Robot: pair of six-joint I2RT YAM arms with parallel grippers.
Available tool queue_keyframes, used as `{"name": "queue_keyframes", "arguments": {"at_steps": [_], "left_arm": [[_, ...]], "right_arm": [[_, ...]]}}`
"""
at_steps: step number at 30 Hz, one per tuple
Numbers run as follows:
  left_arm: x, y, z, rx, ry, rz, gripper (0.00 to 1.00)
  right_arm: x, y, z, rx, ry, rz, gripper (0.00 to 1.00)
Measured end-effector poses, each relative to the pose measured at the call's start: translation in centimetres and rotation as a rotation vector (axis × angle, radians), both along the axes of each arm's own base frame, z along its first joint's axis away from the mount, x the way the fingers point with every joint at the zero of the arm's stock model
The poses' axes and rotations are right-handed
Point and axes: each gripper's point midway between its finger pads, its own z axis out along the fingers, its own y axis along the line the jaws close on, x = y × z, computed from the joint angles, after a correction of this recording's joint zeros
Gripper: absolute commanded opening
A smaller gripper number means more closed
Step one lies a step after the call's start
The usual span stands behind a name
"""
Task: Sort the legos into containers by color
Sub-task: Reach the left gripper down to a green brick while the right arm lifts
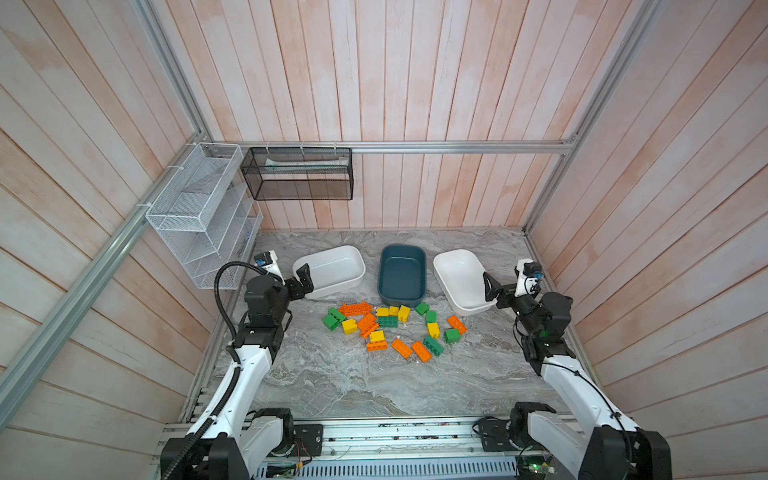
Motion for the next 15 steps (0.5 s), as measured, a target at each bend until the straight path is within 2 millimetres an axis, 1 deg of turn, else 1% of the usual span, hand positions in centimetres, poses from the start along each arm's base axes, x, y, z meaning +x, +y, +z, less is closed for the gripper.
{"name": "queue_keyframes", "arguments": {"at_steps": [3,7,10,15], "left_arm": [[-1.5,-1.8,-2.6,-0.094,0.175,-0.004,1.00],[-3.5,-3.0,-5.4,-0.171,0.378,0.024,1.00],[-5.3,-4.1,-7.5,-0.204,0.522,0.042,0.98],[-7.7,-5.2,-10.6,-0.234,0.698,0.078,0.89]], "right_arm": [[-0.3,1.8,1.1,-0.011,0.048,0.098,0.98],[-1.0,4.2,1.7,-0.042,0.121,0.214,0.98],[-1.9,6.0,1.4,-0.070,0.182,0.296,0.98],[-3.1,8.5,-0.2,-0.110,0.278,0.404,0.98]]}}
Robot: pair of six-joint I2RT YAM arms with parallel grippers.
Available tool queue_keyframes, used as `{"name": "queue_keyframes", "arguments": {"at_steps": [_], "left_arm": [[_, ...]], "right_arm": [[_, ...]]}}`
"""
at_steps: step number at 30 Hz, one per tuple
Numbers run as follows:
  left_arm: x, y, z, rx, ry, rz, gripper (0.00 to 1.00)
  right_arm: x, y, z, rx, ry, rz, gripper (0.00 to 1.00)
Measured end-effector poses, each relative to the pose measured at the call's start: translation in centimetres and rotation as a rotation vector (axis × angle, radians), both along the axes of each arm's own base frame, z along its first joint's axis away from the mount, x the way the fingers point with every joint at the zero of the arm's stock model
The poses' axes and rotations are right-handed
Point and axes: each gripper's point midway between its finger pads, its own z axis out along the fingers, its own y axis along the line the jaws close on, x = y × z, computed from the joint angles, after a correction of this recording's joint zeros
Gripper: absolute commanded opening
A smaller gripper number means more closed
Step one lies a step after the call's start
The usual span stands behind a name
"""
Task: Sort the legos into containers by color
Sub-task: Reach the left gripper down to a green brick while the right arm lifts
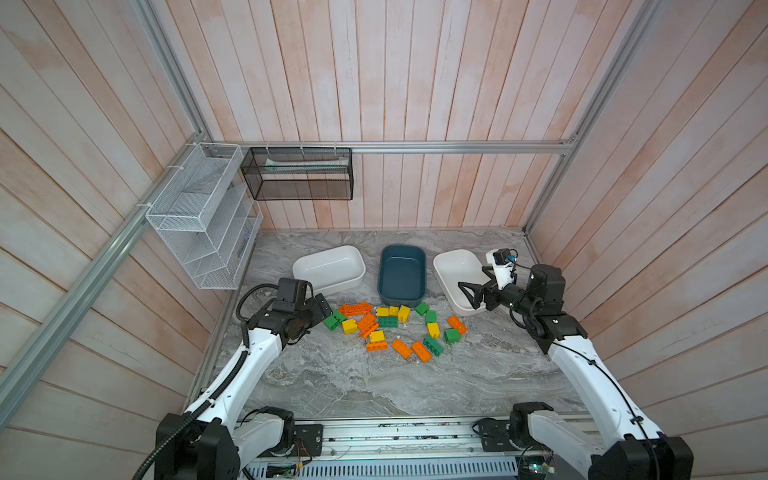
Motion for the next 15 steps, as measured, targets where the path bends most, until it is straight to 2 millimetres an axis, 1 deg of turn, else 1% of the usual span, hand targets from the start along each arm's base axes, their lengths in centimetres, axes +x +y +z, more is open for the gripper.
{"name": "queue_keyframes", "arguments": {"at_steps": [4,7,9,11,15], "left_arm": [[-0.6,-0.5,-1.8,0.004,0.085,0.039,0.84],[-0.7,-0.8,-3.8,0.017,0.158,0.059,0.82],[-0.7,-0.9,-4.7,0.024,0.186,0.070,0.79],[-0.4,-0.9,-5.4,0.030,0.204,0.083,0.78],[0.8,-1.5,-6.1,0.031,0.209,0.084,0.77]], "right_arm": [[-0.9,1.4,-1.3,-0.017,0.050,0.050,0.98],[-1.1,2.0,-1.8,-0.021,0.068,0.069,0.98],[-1.2,2.3,-2.0,-0.025,0.073,0.075,0.98],[-1.2,2.5,-2.1,-0.028,0.073,0.077,0.98],[-1.1,2.4,-2.2,-0.034,0.074,0.070,0.98]]}}
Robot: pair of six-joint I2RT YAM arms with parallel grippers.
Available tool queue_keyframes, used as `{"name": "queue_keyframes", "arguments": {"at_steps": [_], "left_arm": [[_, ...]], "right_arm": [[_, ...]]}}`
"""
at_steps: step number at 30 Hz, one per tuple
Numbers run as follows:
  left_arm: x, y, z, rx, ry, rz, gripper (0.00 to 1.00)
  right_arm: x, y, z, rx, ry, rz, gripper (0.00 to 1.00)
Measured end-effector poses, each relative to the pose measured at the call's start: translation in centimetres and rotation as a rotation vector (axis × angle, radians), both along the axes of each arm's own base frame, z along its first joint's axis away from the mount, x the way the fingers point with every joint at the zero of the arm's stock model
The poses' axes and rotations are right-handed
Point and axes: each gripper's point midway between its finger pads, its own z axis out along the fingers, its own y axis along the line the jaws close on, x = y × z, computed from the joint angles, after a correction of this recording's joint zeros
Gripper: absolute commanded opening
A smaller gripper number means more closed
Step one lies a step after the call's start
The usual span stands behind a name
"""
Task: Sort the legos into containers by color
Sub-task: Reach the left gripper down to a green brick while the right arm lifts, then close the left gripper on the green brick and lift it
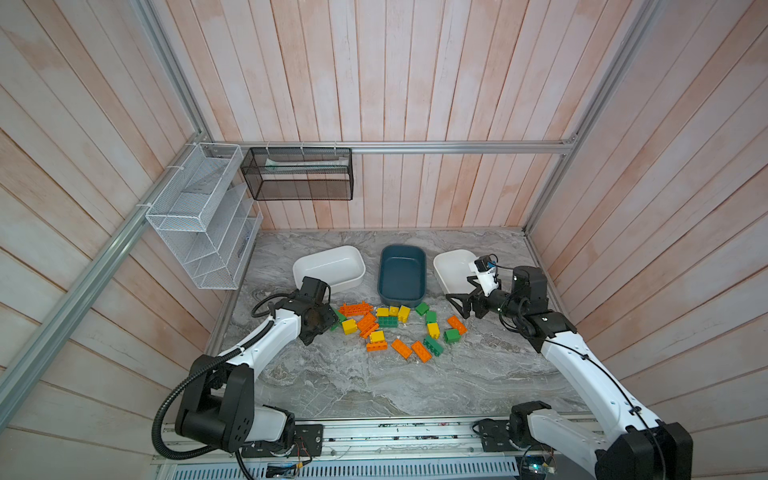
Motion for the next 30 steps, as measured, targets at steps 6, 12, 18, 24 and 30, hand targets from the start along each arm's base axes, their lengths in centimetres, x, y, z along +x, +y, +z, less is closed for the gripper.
{"name": "queue_keyframes", "arguments": {"at_steps": [6,12,18,24,30], "left_arm": [[1.5,-0.8,-0.4,-0.003,-0.014,-0.012,0.66],[1.9,-0.7,-1.2,0.017,0.002,-0.009,0.56],[2.1,-0.8,-1.7,0.018,0.008,-0.009,0.56],[2.2,-0.8,-2.6,0.025,0.027,-0.012,0.54],[2.0,-0.6,-3.0,0.040,0.040,-0.018,0.52]], "right_arm": [[0.2,-0.3,-0.2,-0.016,-0.003,-0.021,0.98],[0.4,-0.8,-0.6,-0.049,-0.006,-0.038,0.98],[0.4,-0.9,-0.8,-0.059,-0.006,-0.041,0.98],[0.4,-1.0,-1.0,-0.064,-0.006,-0.045,0.98],[0.4,-1.0,-1.1,-0.065,-0.004,-0.045,0.98]]}}
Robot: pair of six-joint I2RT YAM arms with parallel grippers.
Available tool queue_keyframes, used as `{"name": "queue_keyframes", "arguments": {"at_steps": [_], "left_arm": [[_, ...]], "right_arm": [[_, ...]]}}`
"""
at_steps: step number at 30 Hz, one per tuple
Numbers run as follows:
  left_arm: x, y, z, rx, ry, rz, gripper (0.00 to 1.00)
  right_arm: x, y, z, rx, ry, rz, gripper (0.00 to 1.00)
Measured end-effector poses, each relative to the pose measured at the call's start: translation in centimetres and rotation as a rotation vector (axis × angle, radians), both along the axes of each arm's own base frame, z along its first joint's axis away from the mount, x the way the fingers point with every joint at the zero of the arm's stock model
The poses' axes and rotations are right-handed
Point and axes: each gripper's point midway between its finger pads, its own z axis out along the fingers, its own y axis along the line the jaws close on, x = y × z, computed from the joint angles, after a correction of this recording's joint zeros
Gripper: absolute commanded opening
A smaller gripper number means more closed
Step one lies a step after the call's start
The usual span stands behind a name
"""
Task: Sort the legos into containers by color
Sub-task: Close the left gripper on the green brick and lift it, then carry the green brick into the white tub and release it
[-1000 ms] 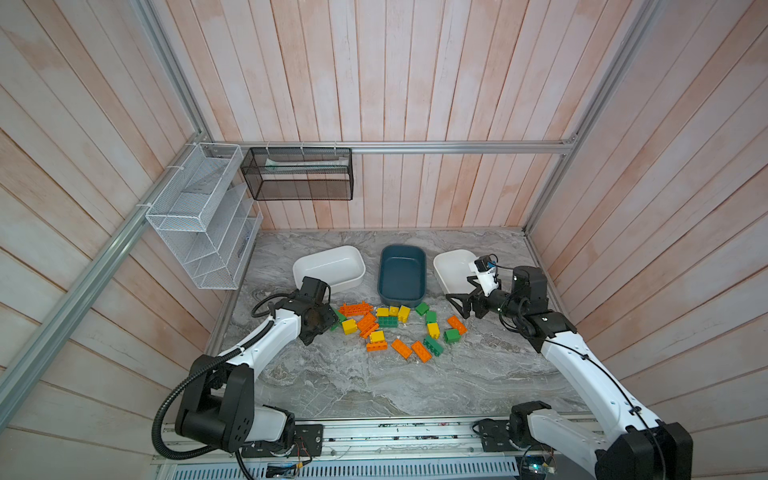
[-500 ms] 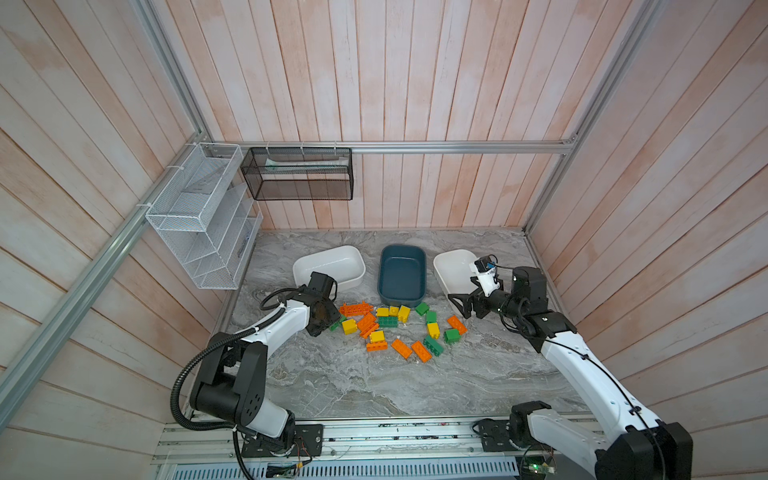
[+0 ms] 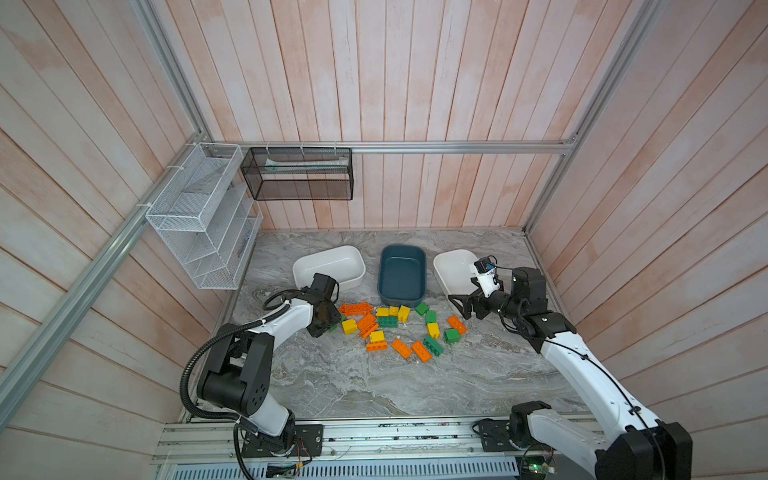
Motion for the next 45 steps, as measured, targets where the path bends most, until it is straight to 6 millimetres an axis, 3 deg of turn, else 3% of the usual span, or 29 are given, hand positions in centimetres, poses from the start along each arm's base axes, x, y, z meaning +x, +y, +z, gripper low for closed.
{"name": "queue_keyframes", "arguments": {"at_steps": [6,11,20,24,30,35,38,45], "left_arm": [[0.0,0.3,-0.3,0.028,0.002,-0.024,0.50],[-0.1,0.4,-1.5,0.051,0.036,-0.049,0.41],[0.5,0.4,-0.5,0.073,0.029,-0.085,0.35],[1.5,0.3,2.4,0.083,-0.014,-0.109,0.35],[4.8,-0.1,10.1,0.101,-0.176,-0.167,0.35],[8.2,0.3,13.0,0.144,-0.251,-0.221,0.35],[11.0,0.7,12.2,0.176,-0.256,-0.260,0.35],[15.2,3.2,6.8,0.256,-0.171,-0.323,0.35]], "right_arm": [[-0.3,-0.1,-0.7,-0.003,0.016,0.000,0.98],[-0.4,-0.1,-1.0,-0.004,0.021,0.000,0.98],[-0.4,-0.1,-0.7,-0.002,0.013,-0.001,0.98],[-0.4,-0.1,-0.7,0.003,0.016,-0.004,0.98],[-0.4,0.1,-0.4,0.023,0.016,-0.006,0.98],[0.0,0.4,-0.1,0.045,0.015,0.002,0.98],[0.2,0.5,0.0,0.057,0.016,0.003,0.98],[0.1,0.8,0.3,0.082,0.021,0.006,0.98]]}}
